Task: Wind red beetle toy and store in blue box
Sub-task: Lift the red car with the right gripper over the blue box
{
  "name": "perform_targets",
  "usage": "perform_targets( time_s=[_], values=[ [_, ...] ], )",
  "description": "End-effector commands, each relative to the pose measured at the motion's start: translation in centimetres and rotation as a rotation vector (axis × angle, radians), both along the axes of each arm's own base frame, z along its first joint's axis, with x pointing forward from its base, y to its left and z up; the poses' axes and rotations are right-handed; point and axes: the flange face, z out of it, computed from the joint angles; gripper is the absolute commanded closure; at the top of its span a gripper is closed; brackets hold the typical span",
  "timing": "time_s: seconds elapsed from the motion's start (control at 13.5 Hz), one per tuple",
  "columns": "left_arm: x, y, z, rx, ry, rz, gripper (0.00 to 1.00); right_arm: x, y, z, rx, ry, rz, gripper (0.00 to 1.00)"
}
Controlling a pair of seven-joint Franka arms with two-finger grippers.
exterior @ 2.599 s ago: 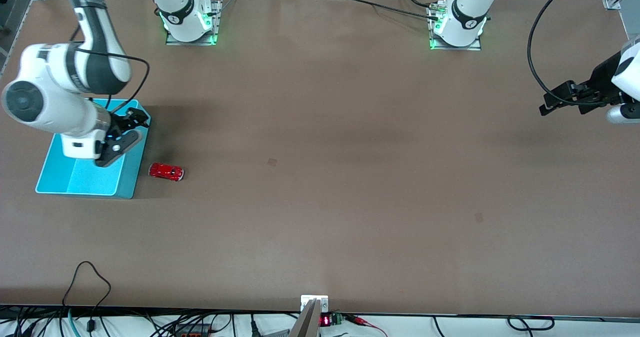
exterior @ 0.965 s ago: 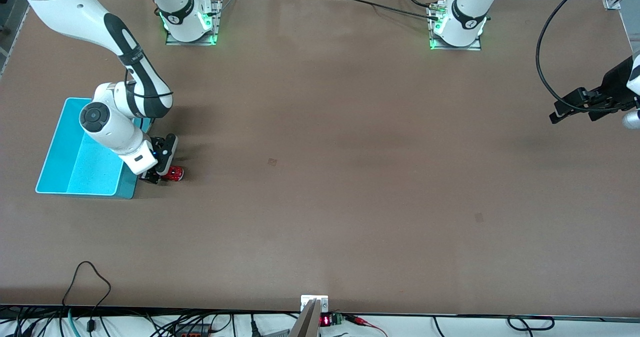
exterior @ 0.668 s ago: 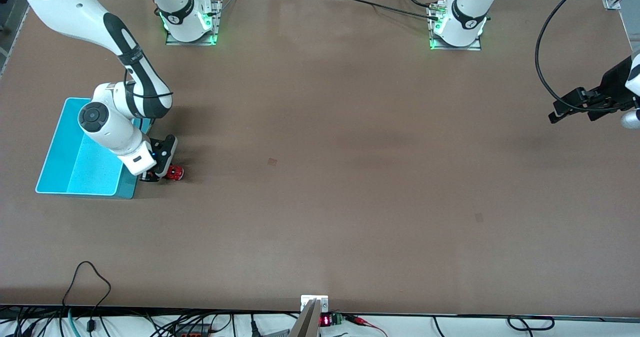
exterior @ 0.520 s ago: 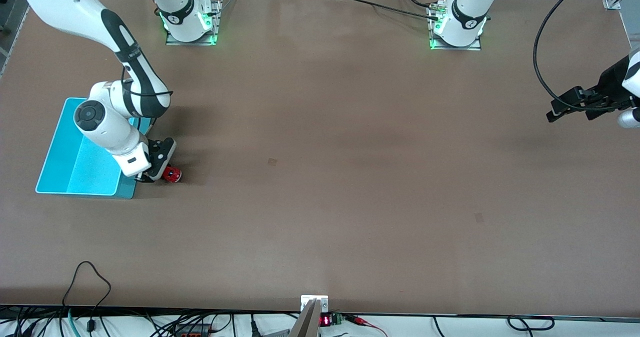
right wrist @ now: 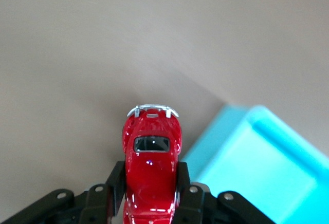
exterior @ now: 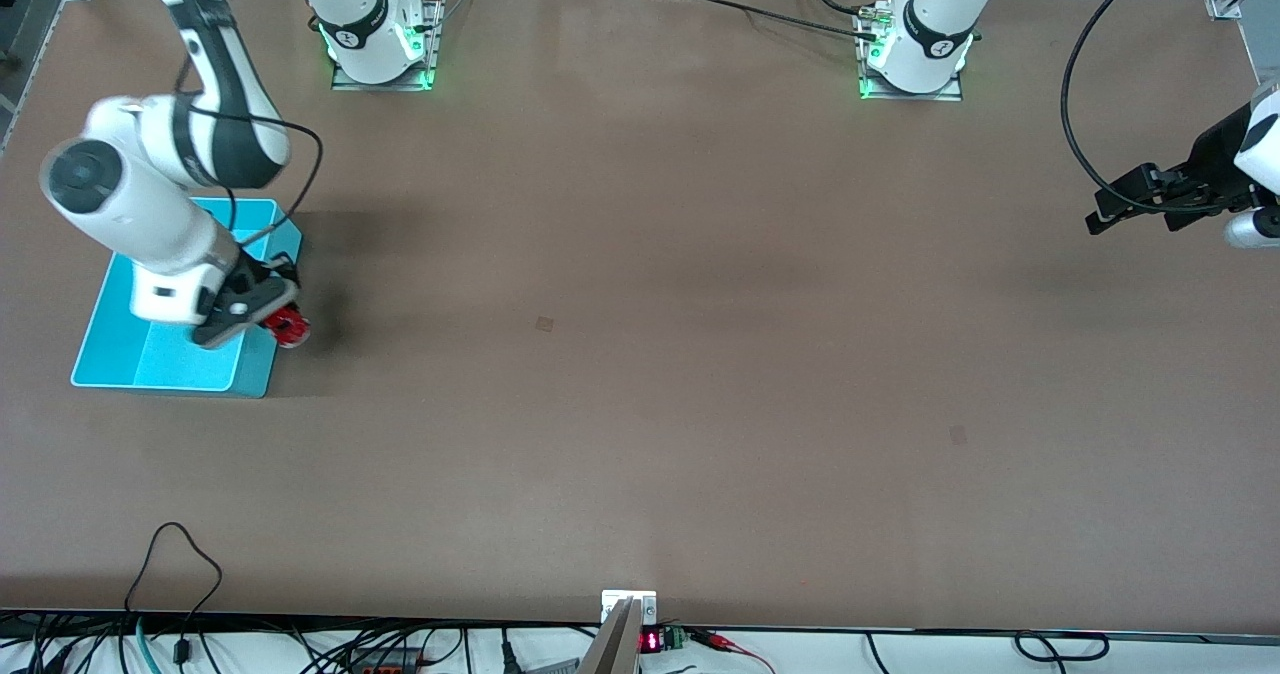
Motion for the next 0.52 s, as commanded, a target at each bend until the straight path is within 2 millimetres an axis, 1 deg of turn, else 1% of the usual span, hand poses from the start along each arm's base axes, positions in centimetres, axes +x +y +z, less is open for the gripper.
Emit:
perform_targets(
  time_s=[0.0, 0.07, 0.22, 0.3, 0.37, 0.45],
  values=[
    [-0.4, 0.0, 0.7, 0.031, 0.002, -0.028, 0.0, -2.0, -7.0, 0.6, 0.016, 0.045, -0.264, 0.99],
    [-0.4, 0.0, 0.7, 0.045, 0.003, -0.05, 0.0, -2.5, -9.3, 0.4, 0.014, 0.052, -0.31, 0.99],
    [-0.5, 0.5, 0.9, 0.045, -0.002, -0.054, 0.0, -3.8, -15.0, -1.7, 0.0, 0.066, -0.43, 0.99],
    [-0.5, 0.6, 0.9, 0.045, -0.001, -0.053, 0.0, -4.0, -16.6, -2.5, -0.007, 0.058, -0.459, 0.99],
    [-0.6, 0.6, 0.9, 0.044, 0.001, -0.053, 0.0, -4.5, -17.4, -4.1, -0.01, 0.057, -0.478, 0.99],
    [-0.6, 0.6, 0.9, 0.043, 0.004, -0.053, 0.0, -4.9, -17.8, -5.7, -0.015, 0.042, -0.505, 0.99]
  ],
)
